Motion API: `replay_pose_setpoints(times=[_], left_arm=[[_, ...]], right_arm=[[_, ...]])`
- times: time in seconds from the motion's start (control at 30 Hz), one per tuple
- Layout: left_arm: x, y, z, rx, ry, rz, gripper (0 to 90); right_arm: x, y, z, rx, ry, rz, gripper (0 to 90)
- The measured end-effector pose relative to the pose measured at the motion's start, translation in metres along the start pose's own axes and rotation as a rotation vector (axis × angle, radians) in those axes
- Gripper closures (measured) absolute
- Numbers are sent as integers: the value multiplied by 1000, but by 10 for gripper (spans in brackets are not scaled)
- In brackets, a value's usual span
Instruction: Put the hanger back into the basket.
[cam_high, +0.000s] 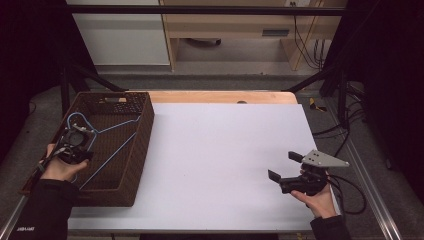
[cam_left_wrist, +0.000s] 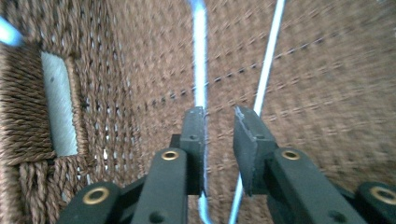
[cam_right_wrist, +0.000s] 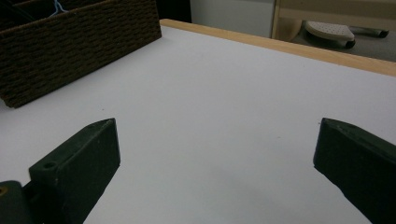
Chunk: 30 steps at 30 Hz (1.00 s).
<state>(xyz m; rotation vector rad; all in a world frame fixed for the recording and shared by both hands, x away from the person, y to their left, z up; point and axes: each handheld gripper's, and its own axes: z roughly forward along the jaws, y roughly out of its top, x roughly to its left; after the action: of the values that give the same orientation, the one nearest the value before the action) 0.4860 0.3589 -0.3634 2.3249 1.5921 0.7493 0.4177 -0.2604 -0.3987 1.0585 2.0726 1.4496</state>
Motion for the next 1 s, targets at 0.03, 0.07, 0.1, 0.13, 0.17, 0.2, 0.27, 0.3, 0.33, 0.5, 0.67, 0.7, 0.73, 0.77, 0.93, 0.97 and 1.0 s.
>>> replay_pose_setpoints(times=[0.03, 0.07, 0.1, 0.13, 0.17, 0.2, 0.27, 0.3, 0.33, 0.5, 0.67, 0.7, 0.73, 0.77, 0.93, 0.97, 1.0], left_arm=[[-2, -1, -5, -27, -4, -4, 693], [-4, -2, -10, -57, -7, -7, 677], [-4, -2, -10, -57, -7, -7, 653], [-6, -2, -16, -89, -7, -10, 653], [-12, -3, -27, -164, -25, -17, 601], [-15, -3, -33, -202, -33, -19, 572], [-24, -4, -43, -291, -67, -25, 518], [-24, -4, -43, -291, -67, -25, 497], [-32, -4, -51, -368, -96, -28, 476], [-54, -5, -62, -501, -197, -10, 374], [-70, -6, -65, -561, -281, -4, 317], [-77, -7, -65, -594, -328, -5, 289], [-77, -7, -65, -594, -328, -5, 284], [-83, -9, -65, -625, -358, 1, 265], [-97, -12, -62, -665, -415, 18, 178], [-100, -13, -61, -676, -432, 19, 178], [-107, -15, -59, -687, -468, 32, 156]], right_arm=[[0, 0, 0, 0, -1, 0, 10], [0, 0, 0, -1, -2, 0, 10], [0, 0, 0, 0, 0, -1, 10], [0, 0, 0, 0, 0, -1, 10], [0, 0, 0, 0, 1, 2, 10], [0, 0, 0, 0, 0, 1, 10], [0, 0, 0, -4, -3, 2, 9], [0, 0, 0, -4, -3, 2, 9], [0, 0, 0, -8, -3, 3, 9], [0, 0, -1, -15, -6, 2, 6], [0, 0, -1, -19, -9, 3, 6], [0, 0, -2, -20, -10, 3, 6], [0, 0, -2, -20, -10, 3, 6], [0, 0, -2, -22, -9, 5, 6], [0, 0, -2, -24, -11, 5, 5], [0, 0, -2, -24, -11, 5, 5], [0, -1, -2, -27, -11, 10, 5]])
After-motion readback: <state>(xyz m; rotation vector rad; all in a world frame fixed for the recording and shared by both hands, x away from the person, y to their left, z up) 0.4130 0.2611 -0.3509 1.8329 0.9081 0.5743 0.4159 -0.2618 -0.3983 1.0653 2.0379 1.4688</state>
